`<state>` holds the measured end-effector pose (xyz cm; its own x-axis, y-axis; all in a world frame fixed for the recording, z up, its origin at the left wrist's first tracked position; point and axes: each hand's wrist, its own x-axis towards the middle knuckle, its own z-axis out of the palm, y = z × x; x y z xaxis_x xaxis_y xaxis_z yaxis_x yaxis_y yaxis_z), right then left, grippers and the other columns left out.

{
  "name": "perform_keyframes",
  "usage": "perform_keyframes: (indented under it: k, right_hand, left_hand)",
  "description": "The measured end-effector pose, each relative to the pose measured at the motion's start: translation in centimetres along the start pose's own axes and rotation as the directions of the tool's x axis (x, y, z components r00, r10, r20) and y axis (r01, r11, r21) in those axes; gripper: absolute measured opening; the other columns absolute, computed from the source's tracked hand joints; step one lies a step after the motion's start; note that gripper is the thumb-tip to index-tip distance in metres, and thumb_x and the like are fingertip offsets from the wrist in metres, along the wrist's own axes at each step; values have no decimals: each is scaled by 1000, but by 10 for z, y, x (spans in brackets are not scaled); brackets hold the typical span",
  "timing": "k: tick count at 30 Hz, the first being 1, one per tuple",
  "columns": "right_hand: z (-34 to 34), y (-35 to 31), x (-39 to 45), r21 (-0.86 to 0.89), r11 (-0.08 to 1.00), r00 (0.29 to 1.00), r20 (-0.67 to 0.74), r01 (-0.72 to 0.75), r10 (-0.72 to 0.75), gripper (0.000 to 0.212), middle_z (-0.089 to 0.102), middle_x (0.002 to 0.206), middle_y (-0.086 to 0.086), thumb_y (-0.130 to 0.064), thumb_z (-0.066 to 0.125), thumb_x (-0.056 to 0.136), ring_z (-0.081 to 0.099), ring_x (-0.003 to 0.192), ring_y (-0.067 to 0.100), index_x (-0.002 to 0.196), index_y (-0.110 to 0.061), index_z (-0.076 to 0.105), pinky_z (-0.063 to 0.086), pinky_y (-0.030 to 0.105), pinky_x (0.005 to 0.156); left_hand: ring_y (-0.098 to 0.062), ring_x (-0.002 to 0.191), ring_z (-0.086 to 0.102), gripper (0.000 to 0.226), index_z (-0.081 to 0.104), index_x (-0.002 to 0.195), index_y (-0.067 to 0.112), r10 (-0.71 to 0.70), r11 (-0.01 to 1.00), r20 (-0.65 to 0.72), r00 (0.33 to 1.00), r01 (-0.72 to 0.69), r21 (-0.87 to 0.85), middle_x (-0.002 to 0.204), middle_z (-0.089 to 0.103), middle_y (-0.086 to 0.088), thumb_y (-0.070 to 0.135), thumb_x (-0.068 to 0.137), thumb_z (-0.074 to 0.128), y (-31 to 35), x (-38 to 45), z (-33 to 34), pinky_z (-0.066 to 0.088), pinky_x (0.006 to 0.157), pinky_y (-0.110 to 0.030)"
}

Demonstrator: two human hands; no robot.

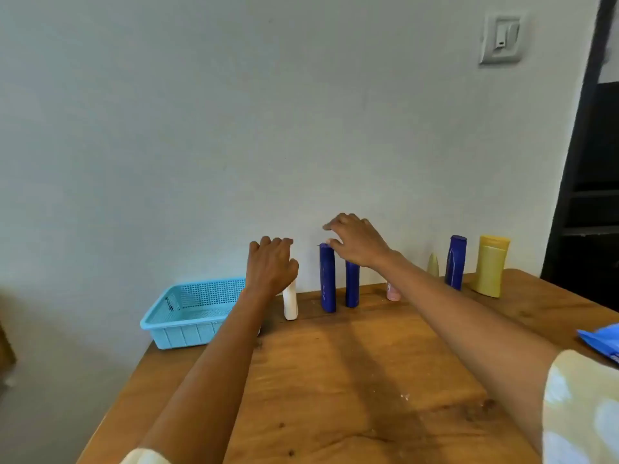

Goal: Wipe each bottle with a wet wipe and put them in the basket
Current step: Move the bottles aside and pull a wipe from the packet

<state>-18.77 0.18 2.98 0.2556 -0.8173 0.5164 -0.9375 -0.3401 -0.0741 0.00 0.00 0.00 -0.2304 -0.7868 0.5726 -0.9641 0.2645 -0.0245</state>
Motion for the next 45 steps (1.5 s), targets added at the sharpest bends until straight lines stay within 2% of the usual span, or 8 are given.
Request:
perform_keyframes:
  k: [7, 13, 22, 27, 33, 39, 42, 45]
  right_hand:
    - [0, 0, -8, -155, 986, 997, 51, -55, 64, 43, 55, 132, 5, -38, 37, 99, 39, 125, 23, 136, -18, 46, 33, 38, 99]
    - [7, -13, -4, -160, 983, 995, 32, -91, 98, 44, 62, 116, 10, -48, 45, 94, 49, 113, 24, 120, -15, 60, 37, 35, 93]
    - [21, -24, -13, -100, 986, 986, -111, -134, 122, 38, 64, 109, 10, -41, 55, 91, 54, 103, 25, 117, -13, 51, 45, 32, 79]
    - [7, -29, -27, 151, 974, 978, -101, -168, 184, 22, 66, 98, 9, -25, 60, 88, 61, 84, 23, 101, -9, 53, 44, 27, 64]
    - [-40, -35, -67, 456, 869, 962, -90, -191, 259, 32, 63, 86, 4, -21, 65, 80, 60, 75, 19, 107, -17, 48, 50, 29, 64]
    - [-70, -56, -126, 542, 810, 959, -28, -222, 282, 40, 64, 93, 2, -23, 67, 79, 60, 84, 17, 113, -21, 47, 51, 27, 73]
    - [-76, -74, -151, 451, 862, 967, 8, -231, 254, 40, 65, 97, 2, -25, 63, 83, 54, 82, 12, 118, -19, 46, 25, 8, 59]
    - [-80, -87, -165, 383, 895, 969, 5, -230, 248, 41, 65, 104, 2, -27, 61, 86, 53, 86, 12, 123, -17, 45, 14, 7, 57]
  left_hand:
    - [-28, 124, 43, 49, 46, 131, 12, -54, 971, 217, 975, 0, 240, 131, 54, -10, 41, 92, 43, 3, -1, -3, 30, 101, -39]
    - [-24, 118, 51, 46, 50, 129, 19, -62, 960, 166, 984, 14, 280, 123, 62, -4, 48, 95, 40, 9, 6, 5, 30, 101, -36]
    - [-22, 88, 62, 27, 47, 116, 20, -90, 969, 61, 994, 73, 236, 93, 67, -3, 36, 94, 45, 27, -7, 7, 38, 86, -31]
    - [-24, 85, 62, 24, 49, 113, 17, -164, 981, -5, 986, 163, -105, 98, 65, -6, 27, 91, 50, 28, -32, -5, 42, 77, -30]
    - [-20, 89, 56, 27, 55, 109, 17, -287, 729, -31, 957, 197, -656, 103, 57, -2, 25, 85, 62, 20, -81, -44, 50, 72, -31]
    - [-11, 84, 55, 29, 52, 112, 17, -271, 543, 43, 962, 189, -818, 102, 54, 2, 20, 86, 64, 19, -146, -61, 48, 64, -17]
    - [-13, 89, 56, 39, 44, 117, 22, -241, 523, 80, 967, 199, -829, 105, 53, 0, 19, 85, 67, 19, -170, -62, 50, 71, -20]
    - [-18, 95, 57, 52, 38, 126, 20, -247, 524, 97, 964, 217, -824, 107, 52, -2, 19, 84, 68, 19, -181, -67, 52, 80, -32]
